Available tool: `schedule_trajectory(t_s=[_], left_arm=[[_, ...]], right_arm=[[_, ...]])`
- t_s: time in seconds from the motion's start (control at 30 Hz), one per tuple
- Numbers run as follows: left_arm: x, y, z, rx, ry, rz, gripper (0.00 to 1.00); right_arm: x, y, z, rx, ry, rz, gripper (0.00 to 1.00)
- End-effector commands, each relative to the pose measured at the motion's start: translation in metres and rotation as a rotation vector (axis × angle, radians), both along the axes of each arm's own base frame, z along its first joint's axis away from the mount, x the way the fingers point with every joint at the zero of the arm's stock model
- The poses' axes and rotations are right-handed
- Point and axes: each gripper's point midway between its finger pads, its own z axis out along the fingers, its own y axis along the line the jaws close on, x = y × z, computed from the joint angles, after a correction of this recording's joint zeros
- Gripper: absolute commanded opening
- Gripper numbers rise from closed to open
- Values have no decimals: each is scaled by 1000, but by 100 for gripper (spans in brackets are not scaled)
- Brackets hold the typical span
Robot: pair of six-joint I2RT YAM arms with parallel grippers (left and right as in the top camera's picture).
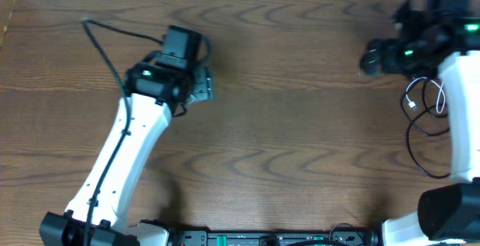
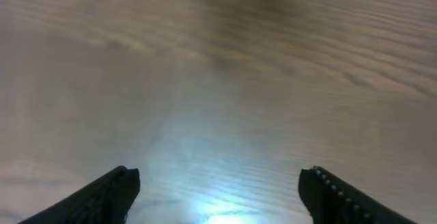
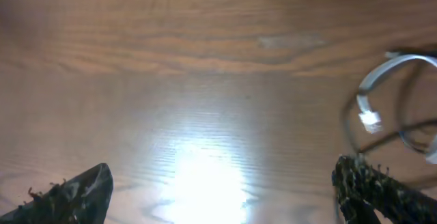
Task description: Untangle cables
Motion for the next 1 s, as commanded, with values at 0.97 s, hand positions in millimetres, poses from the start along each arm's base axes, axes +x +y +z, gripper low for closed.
schedule_trajectory(t_s=[0.97], left_arm=[[-133,47,9,-63,-156,19,94]], right_arm=[[-99,24,-22,-5,-216,-11,99]])
